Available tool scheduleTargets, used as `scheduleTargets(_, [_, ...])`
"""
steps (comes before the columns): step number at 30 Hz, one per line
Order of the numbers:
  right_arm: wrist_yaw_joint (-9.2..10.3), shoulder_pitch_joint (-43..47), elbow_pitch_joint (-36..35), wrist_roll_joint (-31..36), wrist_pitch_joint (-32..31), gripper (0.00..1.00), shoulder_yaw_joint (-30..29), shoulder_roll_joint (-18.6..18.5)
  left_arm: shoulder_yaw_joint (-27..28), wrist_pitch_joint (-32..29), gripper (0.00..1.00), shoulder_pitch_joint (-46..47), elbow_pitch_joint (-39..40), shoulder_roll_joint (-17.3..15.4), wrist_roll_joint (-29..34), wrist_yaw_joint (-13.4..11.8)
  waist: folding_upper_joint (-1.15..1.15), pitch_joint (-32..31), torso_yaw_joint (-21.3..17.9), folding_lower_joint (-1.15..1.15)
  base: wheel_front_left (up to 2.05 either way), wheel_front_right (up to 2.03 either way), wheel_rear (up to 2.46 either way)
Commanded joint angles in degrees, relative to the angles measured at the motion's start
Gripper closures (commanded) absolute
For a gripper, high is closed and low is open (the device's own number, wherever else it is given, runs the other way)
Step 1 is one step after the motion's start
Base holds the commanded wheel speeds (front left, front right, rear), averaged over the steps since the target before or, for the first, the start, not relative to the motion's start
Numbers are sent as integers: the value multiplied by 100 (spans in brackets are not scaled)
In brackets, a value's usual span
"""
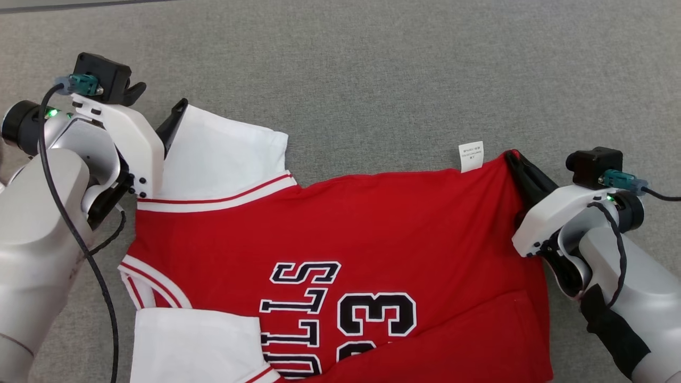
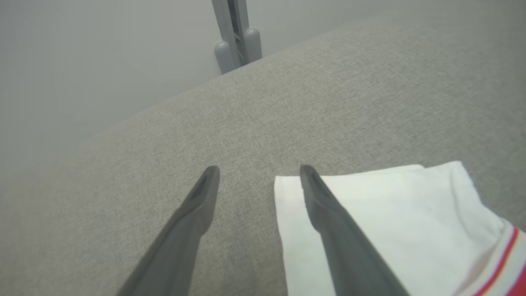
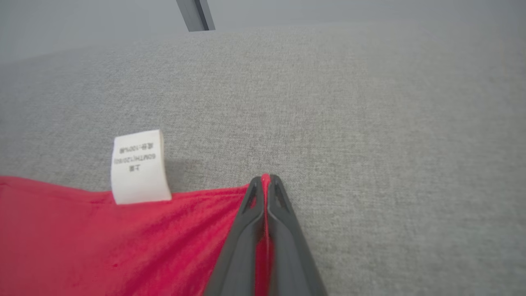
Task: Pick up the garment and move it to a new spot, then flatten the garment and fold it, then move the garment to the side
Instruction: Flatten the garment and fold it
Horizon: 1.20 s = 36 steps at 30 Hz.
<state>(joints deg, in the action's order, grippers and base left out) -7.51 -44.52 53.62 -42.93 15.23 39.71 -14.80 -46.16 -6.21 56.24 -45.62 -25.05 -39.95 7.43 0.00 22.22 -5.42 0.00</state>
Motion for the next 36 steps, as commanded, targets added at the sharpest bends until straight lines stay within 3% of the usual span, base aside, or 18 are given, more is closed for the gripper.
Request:
scheduleTargets(1, [3,-27,59,-43,-14,100,45,-19,-84,-17,0,124,-50,-61,-106,4,0,61,-66,0,0,0,0])
scheduleTargets(10, [23,-157,107,-183,-22,100,223,55,-1121,-225,0,530,-267,-289,-757,5,0,244,-267,0,0,0,0])
scheduleTargets(26, [23,-185,4,-464,-34,100,534,48,-2071,-574,0,812,-534,-342,-1752,5,0,292,-380,0,0,0,0])
scheduleTargets(27, [23,-189,6,-466,-34,100,539,43,-2113,-612,5,816,-512,-351,-1838,5,0,290,-378,0,0,0,0])
scheduleTargets(28, [23,-191,5,-485,-34,100,546,42,-2159,-623,51,828,-496,-361,-1893,5,0,287,-375,0,0,0,0])
scheduleTargets(29, [23,-194,6,-498,-34,100,553,41,-2202,-620,85,853,-491,-375,-1926,5,0,285,-372,0,0,0,0])
scheduleTargets(30, [23,-198,7,-507,-34,100,558,42,-2234,-565,100,890,-507,-392,-1952,5,0,284,-369,0,0,0,0])
scheduleTargets(36, [23,-199,66,-525,-34,100,581,36,-2352,-289,100,1000,-667,-338,-2122,4,0,250,-351,0,0,0,0])
